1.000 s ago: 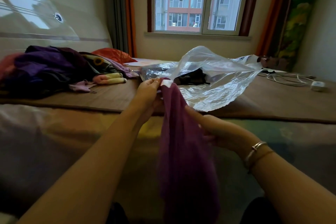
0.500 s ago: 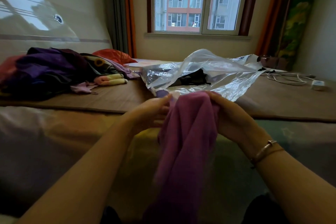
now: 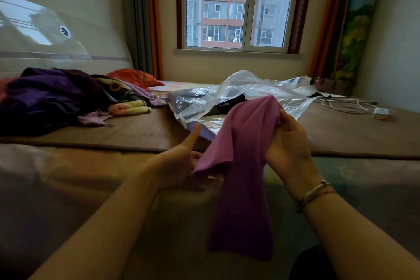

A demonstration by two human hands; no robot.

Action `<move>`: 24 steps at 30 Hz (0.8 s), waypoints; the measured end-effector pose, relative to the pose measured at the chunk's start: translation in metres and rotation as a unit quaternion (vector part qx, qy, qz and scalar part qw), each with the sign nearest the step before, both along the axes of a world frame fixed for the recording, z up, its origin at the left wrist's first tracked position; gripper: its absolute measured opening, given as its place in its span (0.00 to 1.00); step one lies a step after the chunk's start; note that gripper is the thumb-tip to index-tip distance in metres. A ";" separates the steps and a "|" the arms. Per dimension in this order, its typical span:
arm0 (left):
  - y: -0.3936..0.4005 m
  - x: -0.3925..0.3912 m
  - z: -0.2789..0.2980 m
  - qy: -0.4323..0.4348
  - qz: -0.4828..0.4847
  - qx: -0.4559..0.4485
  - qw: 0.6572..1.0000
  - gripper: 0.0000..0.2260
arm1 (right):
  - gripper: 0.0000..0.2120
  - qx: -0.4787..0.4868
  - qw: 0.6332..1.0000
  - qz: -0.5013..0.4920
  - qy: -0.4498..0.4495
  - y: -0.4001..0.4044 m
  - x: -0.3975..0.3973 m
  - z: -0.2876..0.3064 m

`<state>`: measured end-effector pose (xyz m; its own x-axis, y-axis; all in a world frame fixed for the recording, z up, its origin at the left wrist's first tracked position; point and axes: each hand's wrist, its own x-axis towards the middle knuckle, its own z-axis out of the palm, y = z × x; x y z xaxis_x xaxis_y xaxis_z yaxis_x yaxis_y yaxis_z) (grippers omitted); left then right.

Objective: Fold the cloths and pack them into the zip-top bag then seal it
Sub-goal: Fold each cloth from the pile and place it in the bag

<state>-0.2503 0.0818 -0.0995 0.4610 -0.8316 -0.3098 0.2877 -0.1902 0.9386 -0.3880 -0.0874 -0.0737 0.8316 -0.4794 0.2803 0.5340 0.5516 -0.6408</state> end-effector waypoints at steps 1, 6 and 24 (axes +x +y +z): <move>0.002 -0.003 0.004 0.000 0.000 -0.019 1.000 0.35 | 0.19 -0.003 1.000 0.000 -0.012 0.002 -0.001 0.000; -0.002 -0.020 0.008 -0.017 0.101 -0.122 0.987 0.37 | 0.16 -0.013 0.998 0.034 -0.044 0.013 -0.004 0.002; 0.001 -0.015 0.005 -0.035 0.313 -0.173 0.933 0.14 | 0.08 -0.245 0.925 -0.102 0.272 -0.005 0.004 -0.020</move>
